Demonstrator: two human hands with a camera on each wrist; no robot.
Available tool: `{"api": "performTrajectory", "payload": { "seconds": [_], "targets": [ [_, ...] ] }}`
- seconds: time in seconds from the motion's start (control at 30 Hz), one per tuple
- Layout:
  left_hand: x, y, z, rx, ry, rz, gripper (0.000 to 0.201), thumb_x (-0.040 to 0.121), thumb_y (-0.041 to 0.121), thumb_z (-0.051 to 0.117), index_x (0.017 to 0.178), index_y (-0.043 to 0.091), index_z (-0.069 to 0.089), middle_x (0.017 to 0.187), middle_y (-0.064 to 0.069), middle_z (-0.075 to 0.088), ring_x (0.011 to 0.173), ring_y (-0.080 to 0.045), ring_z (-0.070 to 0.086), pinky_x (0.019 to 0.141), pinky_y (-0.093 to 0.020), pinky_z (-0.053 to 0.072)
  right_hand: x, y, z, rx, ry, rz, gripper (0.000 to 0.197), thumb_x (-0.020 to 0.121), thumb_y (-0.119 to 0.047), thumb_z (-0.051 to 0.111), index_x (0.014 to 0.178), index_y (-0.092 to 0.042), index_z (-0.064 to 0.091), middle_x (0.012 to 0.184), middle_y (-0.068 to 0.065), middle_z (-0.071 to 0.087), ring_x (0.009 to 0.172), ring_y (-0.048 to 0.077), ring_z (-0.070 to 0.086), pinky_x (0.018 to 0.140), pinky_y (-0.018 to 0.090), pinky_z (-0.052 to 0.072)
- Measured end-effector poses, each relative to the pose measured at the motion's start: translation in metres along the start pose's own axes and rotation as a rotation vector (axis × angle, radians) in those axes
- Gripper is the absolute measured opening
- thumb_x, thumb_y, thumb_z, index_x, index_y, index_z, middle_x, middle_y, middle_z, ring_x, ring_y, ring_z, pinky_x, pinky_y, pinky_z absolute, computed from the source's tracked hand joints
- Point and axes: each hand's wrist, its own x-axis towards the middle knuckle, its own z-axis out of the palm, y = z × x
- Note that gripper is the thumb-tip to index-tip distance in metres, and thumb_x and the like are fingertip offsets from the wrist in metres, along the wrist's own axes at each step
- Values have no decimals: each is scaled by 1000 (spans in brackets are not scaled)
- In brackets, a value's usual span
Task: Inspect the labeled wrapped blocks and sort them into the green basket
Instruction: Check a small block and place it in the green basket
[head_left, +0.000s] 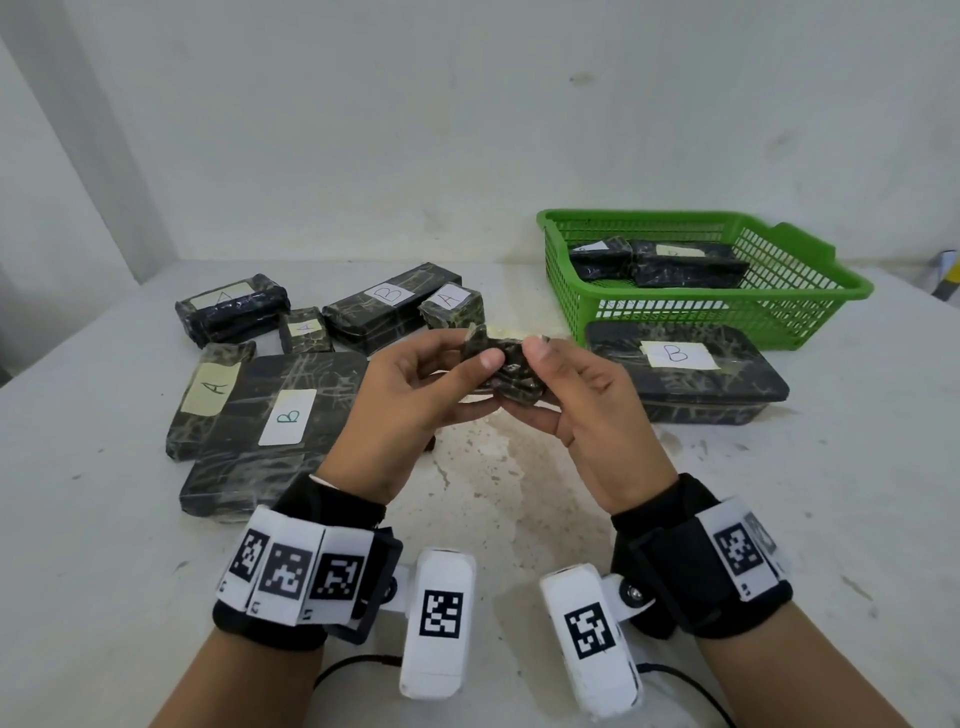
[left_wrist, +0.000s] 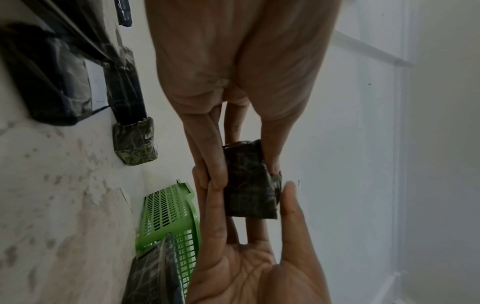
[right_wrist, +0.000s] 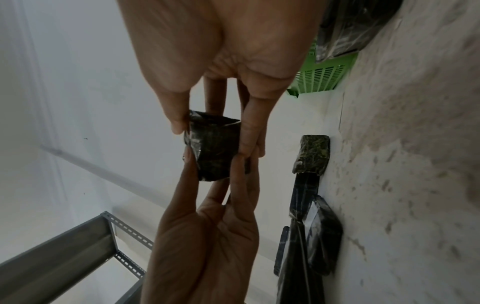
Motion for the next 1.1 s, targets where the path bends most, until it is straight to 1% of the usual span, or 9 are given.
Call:
{"api": "performTrajectory", "payload": {
  "seconds": [0.13,0.23,0.33,0.47,0.57,0.63,0.8,0.93,1.1],
  "targets": [
    [2,-2,-3,-3,-19,25,54,71,8,79,123,8,63,112,-15,72,105,-23,69,89,-30,56,4,-5,-5,43,30,87,55,81,-60,51,117,-22,66,115,7,71,101,20,71,90,36,57],
    [3,-3,-7,-6,-54,68,65,66,0,76,128,10,59,117,-12,70,111,-21,66,92,-28,53,5,-6,-8,64,24,180,47,79,-50,57,111,-16,65,103,11,73,81,21,73,62,28,60],
    [3,0,-8,-39,-104,76,67,66,-6,67,131,9,56,125,-10,66,121,-18,60,92,-26,51,5,-4,-9,91,27,178,31,74,-34,67,98,-15,67,86,5,73,63,17,68,42,19,48],
    [2,5,-7,-106,-178,-57,71,67,18,68,136,17,52,132,-15,60,119,-28,61,96,-42,53,7,-4,-12,180,65,31,42,75,-19,68,117,-15,60,93,0,74,80,14,70,63,23,56],
    [0,4,-3,-52,-127,-95,55,84,26,74,133,15,54,115,-13,69,100,-30,70,78,-36,59,6,-5,-12,184,63,-23,61,74,-10,69,131,-20,50,105,-1,72,96,16,71,82,35,59],
    [0,0,-1,-43,-99,-90,50,81,22,69,128,9,56,106,-15,71,89,-27,73,71,-31,59,5,-4,-11,180,59,-9,67,71,-7,71,133,-19,50,113,3,69,101,20,70,87,37,58],
    [4,-4,-4,-34,-24,-46,48,76,15,67,122,2,61,105,-23,69,81,-23,71,63,-23,56,5,-5,-9,145,22,33,33,83,-22,69,116,-19,63,110,2,72,101,18,68,84,33,57],
    [4,-7,-6,-2,-41,-29,43,76,6,76,118,8,64,109,-17,72,94,-23,70,76,-26,58,5,-5,-11,142,17,107,47,83,-53,60,123,-27,64,123,9,68,112,26,66,98,41,53],
    [3,-3,-4,-30,-102,-92,61,73,30,77,127,9,59,100,0,74,100,-15,69,92,-32,55,6,0,-8,137,74,48,32,76,-24,66,106,-14,72,98,4,76,94,16,71,84,37,60]
  ]
}}
